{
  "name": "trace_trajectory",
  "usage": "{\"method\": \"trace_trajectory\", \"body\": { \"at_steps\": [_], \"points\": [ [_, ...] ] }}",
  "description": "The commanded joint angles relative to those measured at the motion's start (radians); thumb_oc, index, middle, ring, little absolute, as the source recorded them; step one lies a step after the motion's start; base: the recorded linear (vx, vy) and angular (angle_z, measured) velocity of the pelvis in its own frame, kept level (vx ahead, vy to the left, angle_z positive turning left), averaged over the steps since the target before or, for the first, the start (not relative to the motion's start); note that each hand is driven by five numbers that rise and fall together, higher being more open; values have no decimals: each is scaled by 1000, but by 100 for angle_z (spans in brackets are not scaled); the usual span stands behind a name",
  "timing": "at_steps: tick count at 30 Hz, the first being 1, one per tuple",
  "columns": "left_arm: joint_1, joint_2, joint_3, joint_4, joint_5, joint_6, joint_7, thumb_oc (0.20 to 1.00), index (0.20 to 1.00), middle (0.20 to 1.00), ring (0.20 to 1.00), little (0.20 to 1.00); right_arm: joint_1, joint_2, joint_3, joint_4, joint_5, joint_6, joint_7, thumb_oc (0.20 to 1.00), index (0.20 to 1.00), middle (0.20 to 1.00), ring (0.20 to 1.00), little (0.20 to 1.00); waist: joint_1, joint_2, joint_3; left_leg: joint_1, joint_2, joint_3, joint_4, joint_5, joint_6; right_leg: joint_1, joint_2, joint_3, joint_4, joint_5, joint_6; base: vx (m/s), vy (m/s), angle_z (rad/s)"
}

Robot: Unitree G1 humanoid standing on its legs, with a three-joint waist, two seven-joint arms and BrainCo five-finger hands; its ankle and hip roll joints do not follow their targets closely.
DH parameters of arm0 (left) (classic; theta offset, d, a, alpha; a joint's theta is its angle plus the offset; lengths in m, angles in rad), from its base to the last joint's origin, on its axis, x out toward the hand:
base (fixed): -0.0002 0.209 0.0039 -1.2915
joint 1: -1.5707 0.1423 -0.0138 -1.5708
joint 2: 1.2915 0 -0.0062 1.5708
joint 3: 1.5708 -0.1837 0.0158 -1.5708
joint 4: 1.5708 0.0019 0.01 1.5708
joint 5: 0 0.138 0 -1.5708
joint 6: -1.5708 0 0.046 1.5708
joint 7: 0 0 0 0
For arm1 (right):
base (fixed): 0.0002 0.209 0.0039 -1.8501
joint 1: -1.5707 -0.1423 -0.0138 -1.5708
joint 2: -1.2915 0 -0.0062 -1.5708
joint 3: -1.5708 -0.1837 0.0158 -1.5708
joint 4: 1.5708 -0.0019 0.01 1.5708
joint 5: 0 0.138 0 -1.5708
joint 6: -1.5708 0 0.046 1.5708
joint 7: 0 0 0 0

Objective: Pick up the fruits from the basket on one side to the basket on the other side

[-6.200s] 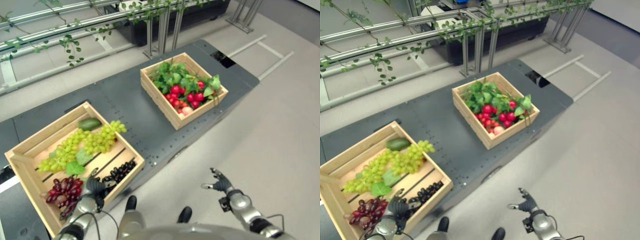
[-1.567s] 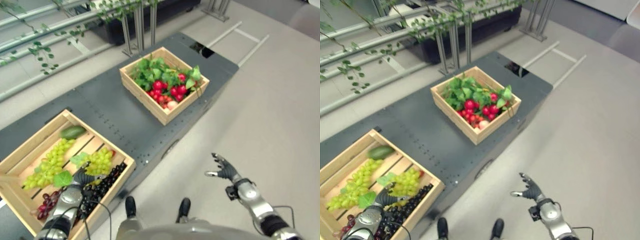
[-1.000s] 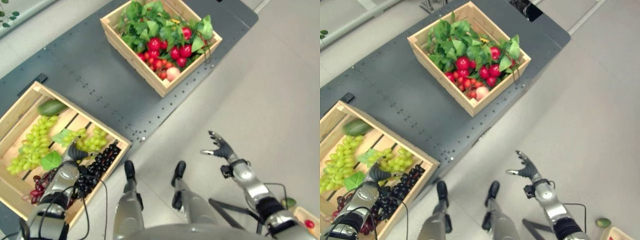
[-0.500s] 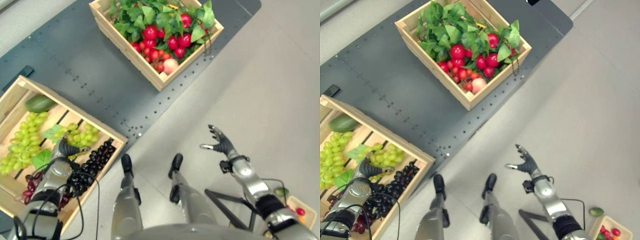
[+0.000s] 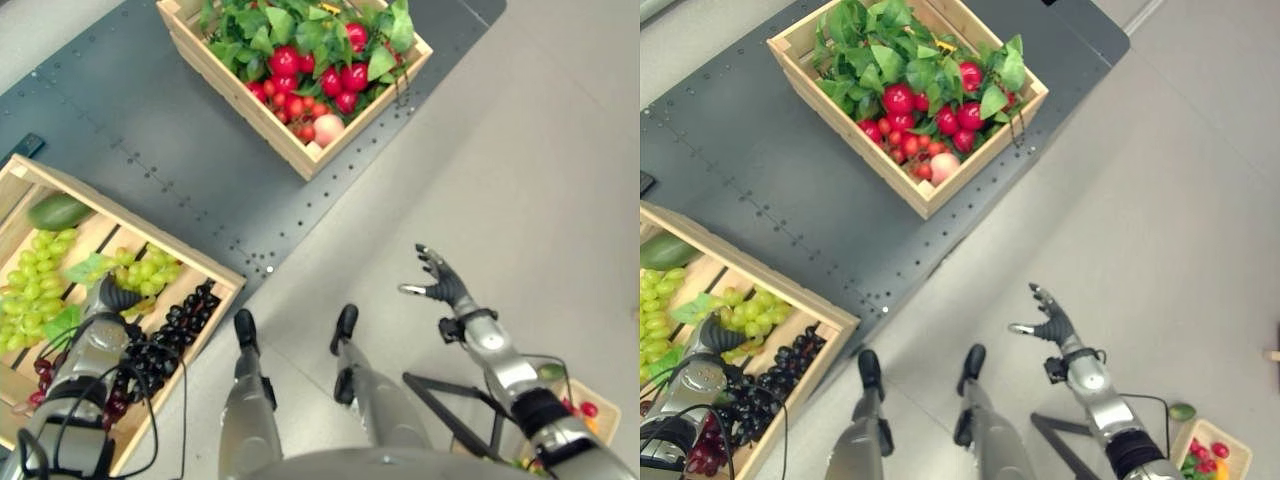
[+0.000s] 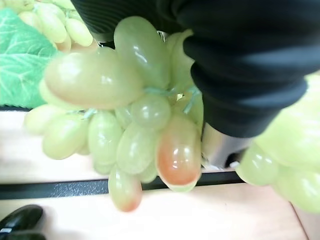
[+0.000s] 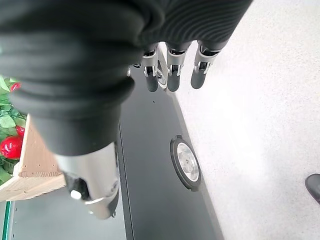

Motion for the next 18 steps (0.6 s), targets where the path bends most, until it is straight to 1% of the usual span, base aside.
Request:
{"method": "trace_trajectory", "body": {
  "at_steps": [1, 2, 3, 5, 6, 7, 9, 10, 11, 12, 13, 14, 15, 16, 18],
  "points": [
    [-16, -98, -57, 85, 39, 8, -50, 200, 200, 200, 200, 200, -5, -7, -28, -58, 22, -46, -9, 1000, 1000, 1000, 1000, 1000, -2, -22, -10, 16, -28, -60, 30, -54, 4, 15, 50, -10, 17, -64, 76, -28, -7, -5],
    [-14, -96, -53, 86, 38, 8, -50, 200, 200, 200, 200, 200, -4, -9, -31, -65, 20, -47, -9, 1000, 1000, 1000, 1000, 1000, -3, -27, -1, 1, -34, -51, 40, -34, 14, 4, 40, -20, 24, -47, 67, -27, -8, -6],
    [-12, -98, -53, 87, 38, 8, -51, 200, 200, 200, 200, 200, -2, -9, -31, -63, 20, -46, -8, 1000, 1000, 1000, 1000, 1000, -1, -21, -8, 13, -27, -61, 36, -56, 5, 15, 50, -9, 18, -63, 75, -27, -8, -9],
    [-7, -105, -53, 89, 36, 7, -52, 200, 200, 200, 200, 200, -2, -10, -31, -60, 19, -46, -9, 1000, 1000, 1000, 1000, 1000, 0, -18, -6, 14, -26, -61, 39, -57, 5, 17, 50, -9, 20, -64, 74, -19, -10, -11],
    [-8, -105, -53, 89, 36, 7, -51, 200, 200, 200, 200, 200, -2, -10, -32, -61, 19, -46, -9, 1000, 1000, 1000, 1000, 1000, -1, -25, 1, 1, -34, -52, 46, -34, 14, 6, 39, -21, 25, -47, 65, -24, -10, -9],
    [-4, -107, -52, 94, 35, 8, -53, 200, 200, 200, 200, 200, -2, -10, -31, -62, 18, -45, -9, 1000, 1000, 1000, 1000, 1000, 0, -18, -6, 13, -27, -62, 40, -56, 5, 16, 50, -9, 20, -64, 73, -14, -2, -4],
    [-2, -111, -51, 102, 35, 8, -55, 200, 200, 200, 200, 200, -1, -14, -33, -64, 18, -46, -9, 1000, 1000, 1000, 1000, 1000, 1, -15, -7, 14, -28, -62, 39, -56, 6, 17, 50, -6, 18, -64, 73, -12, -3, -4],
    [-3, -114, -53, 105, 34, 8, -55, 200, 200, 200, 200, 200, -3, -14, -33, -63, 19, -46, -10, 1000, 1000, 1000, 1000, 1000, 0, -20, -1, 2, -35, -53, 45, -33, 15, 7, 39, -18, 23, -48, 64, -11, -7, -5],
    [-2, -115, -51, 109, 32, 8, -56, 200, 200, 200, 200, 200, -4, -13, -32, -60, 19, -46, -10, 1000, 1000, 1000, 1000, 1000, 3, -14, -8, 16, -28, -62, 39, -55, 5, 19, 50, -7, 18, -64, 72, -23, -12, -7],
    [0, -116, -49, 112, 31, 6, -58, 200, 200, 200, 200, 200, -4, -13, -33, -62, 20, -46, -10, 1000, 1000, 1000, 1000, 1000, 4, -13, -8, 15, -28, -63, 40, -56, 6, 20, 49, -6, 16, -63, 72, -21, -9, -6],
    [0, -117, -49, 110, 30, 5, -56, 200, 200, 200, 200, 200, -4, -13, -35, -65, 18, -47, -11, 1000, 1000, 1000, 1000, 1000, 3, -18, -3, 2, -36, -55, 46, -33, 15, 9, 38, -18, 22, -47, 63, -21, -6, -4],
    [1, -117, -46, 108, 28, 5, -52, 200, 200, 200, 200, 200, -3, -14, -34, -62, 17, -47, -10, 1000, 1000, 1000, 1000, 1000, 5, -12, -11, 16, -29, -64, 39, -55, 7, 20, 48, -7, 16, -63, 72, -12, -4, -5],
    [2, -118, -43, 105, 22, 3, -50, 200, 200, 200, 200, 200, -2, -14, -33, -58, 16, -45, -11, 1000, 1000, 1000, 1000, 1000, 6, -11, -12, 17, -30, -64, 39, -55, 7, 23, 47, -7, 16, -63, 71, -10, -1, -3],
    [7, -120, -40, 100, 17, 2, -52, 200, 200, 200, 200, 200, -1, -13, -36, -56, 16, -45, -9, 1000, 1000, 1000, 1000, 1000, 6, -14, -7, 7, -37, -54, 46, -34, 16, 15, 35, -20, 21, -47, 63, -93, 9, -3],
    [13, -122, -35, 95, 10, 0, -51, 200, 200, 200, 200, 200, 1, -12, -36, -54, 15, -44, -8, 1000, 1000, 1000, 1000, 1000, 8, -13, -9, 9, -38, -54, 45, -34, 16, 17, 35, -20, 21, -48, 63, -45, 6, 0]
  ]
}}
